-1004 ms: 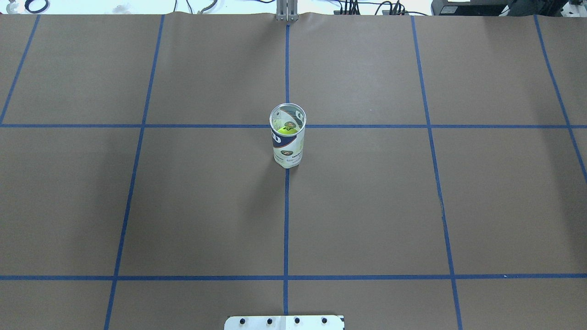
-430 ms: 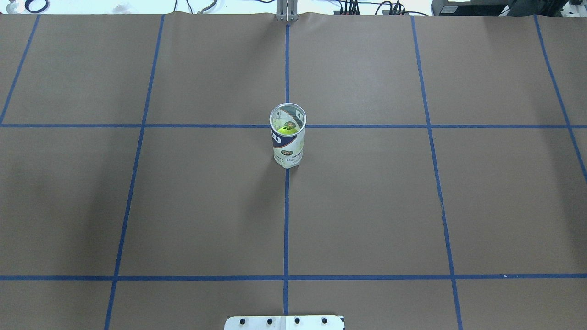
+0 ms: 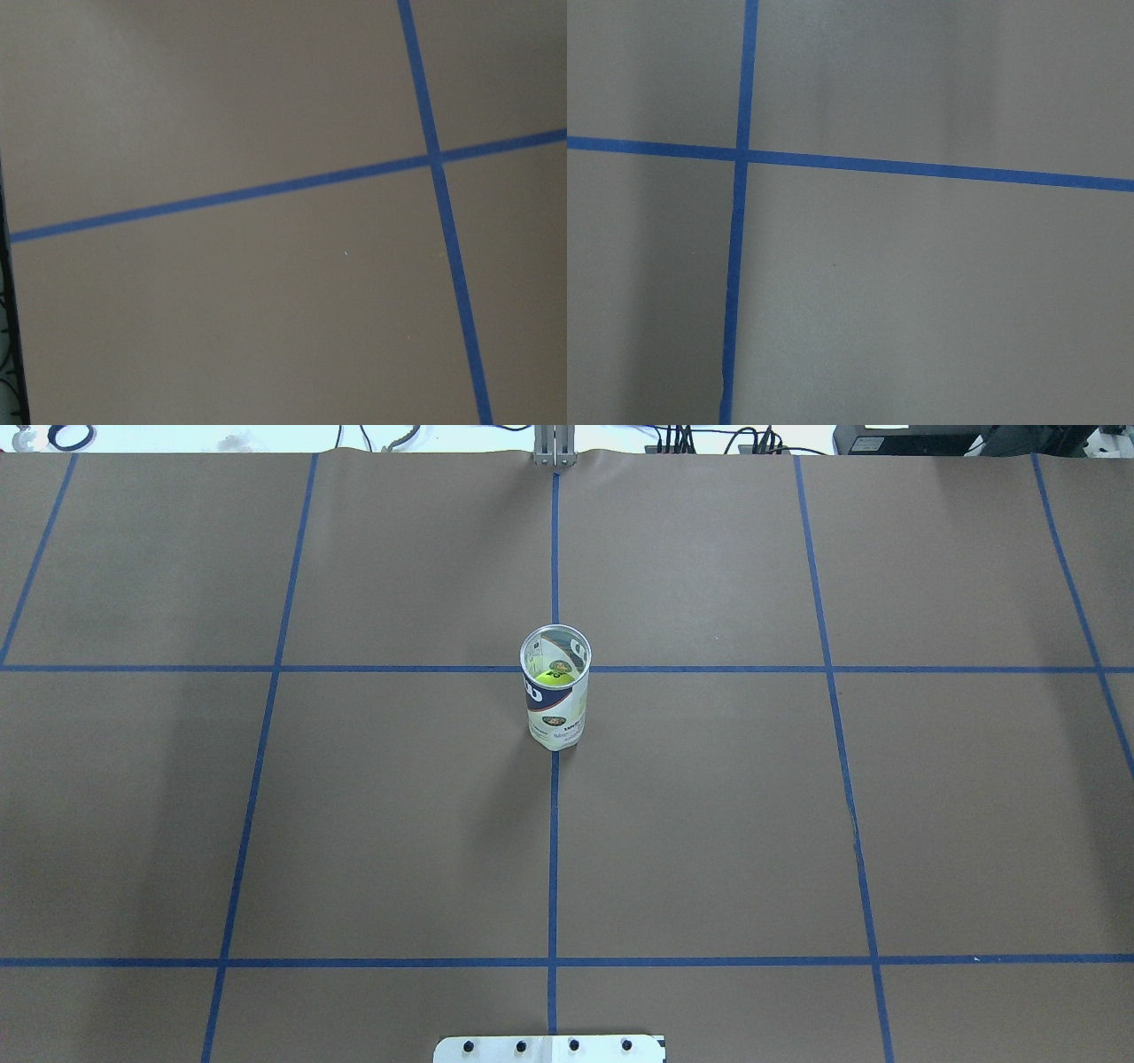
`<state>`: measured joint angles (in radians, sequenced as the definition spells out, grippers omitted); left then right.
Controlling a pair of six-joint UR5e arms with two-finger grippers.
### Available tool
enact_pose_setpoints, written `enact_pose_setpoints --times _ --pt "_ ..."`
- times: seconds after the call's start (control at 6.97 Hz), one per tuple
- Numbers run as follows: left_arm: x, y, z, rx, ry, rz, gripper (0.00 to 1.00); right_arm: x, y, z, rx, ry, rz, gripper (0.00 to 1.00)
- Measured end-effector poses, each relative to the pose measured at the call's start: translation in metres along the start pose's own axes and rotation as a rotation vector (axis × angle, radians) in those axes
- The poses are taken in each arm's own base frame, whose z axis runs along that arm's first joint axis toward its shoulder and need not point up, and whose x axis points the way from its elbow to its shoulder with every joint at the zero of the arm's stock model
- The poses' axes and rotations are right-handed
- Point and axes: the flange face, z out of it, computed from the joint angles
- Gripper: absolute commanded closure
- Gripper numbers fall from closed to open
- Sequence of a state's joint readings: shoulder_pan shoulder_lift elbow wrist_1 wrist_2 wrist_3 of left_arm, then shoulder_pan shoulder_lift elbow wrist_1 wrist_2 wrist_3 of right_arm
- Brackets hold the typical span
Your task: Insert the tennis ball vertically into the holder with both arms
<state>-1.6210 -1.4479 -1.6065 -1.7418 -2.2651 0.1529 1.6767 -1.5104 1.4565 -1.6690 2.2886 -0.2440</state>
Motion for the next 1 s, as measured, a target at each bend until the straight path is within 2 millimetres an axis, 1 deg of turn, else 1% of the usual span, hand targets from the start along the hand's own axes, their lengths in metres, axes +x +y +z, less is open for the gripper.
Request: enact_pose_setpoints --times 0.14,0.29,1.0 --pt "0.0035 0.013 0.0004 -0.003 0.015 -0.004 0.01 0.0002 0.0001 0.0002 0.0 0.0 0.0 0.0" --pt "0.0044 0.0186 0.0027 -0.008 0.023 -0.006 0.01 0.0006 0.0004 0.0014 -0.002 -0.002 0.001 0.0" --pt "0.0063 0.0197 0.0049 -0.008 0.028 0.005 0.01 0.004 0.0018 0.0067 -0.013 -0.005 0.005 0.0"
